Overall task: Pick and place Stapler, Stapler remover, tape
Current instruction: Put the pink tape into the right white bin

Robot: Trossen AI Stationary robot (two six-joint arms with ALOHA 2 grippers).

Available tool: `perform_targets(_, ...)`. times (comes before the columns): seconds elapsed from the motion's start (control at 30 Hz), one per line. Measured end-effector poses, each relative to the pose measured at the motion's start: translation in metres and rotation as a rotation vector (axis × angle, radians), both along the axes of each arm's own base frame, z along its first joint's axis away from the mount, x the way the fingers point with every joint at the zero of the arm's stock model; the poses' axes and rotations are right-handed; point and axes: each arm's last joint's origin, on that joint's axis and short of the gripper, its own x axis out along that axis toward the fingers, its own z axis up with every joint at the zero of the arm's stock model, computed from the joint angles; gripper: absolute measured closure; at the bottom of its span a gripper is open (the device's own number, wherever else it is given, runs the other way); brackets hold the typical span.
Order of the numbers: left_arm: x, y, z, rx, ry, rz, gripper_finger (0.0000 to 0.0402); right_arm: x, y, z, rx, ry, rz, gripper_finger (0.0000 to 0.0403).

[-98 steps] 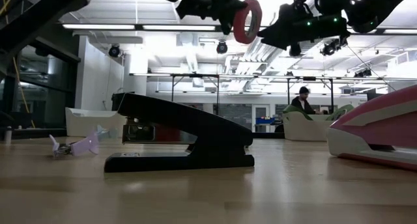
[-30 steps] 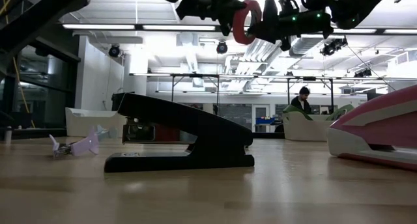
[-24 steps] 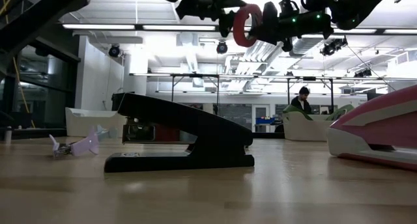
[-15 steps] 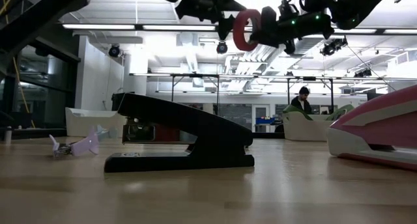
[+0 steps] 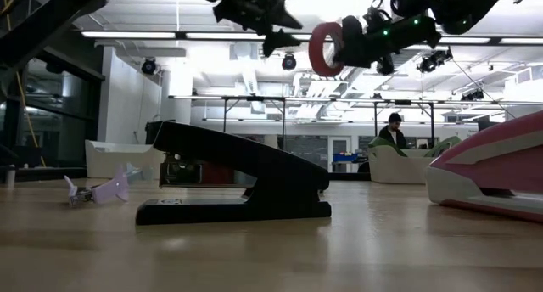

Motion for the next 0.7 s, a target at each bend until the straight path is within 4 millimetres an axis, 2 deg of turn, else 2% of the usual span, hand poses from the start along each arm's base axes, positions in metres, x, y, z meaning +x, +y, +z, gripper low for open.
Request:
perform_targets(0.2, -0.025, 0.006, 0.003, 0.016, 0.097, 0.068, 0.0173, -0.016, 0.008, -0.001, 0.074, 0.101, -0.168, 0.0327)
perform_targets(0.37, -0.037, 0.005, 0.000, 0.018, 0.174, 0.077, 0.0173, -0.024, 0.016, -0.007, 0.159, 0.168, -0.335, 0.0327)
perform_targets(0.7, -0.042, 0.001, -0.002, 0.032, 0.255, 0.112, 0.0173, -0.039, 0.025, -0.030, 0.398, 0.063, -0.759, 0.0327)
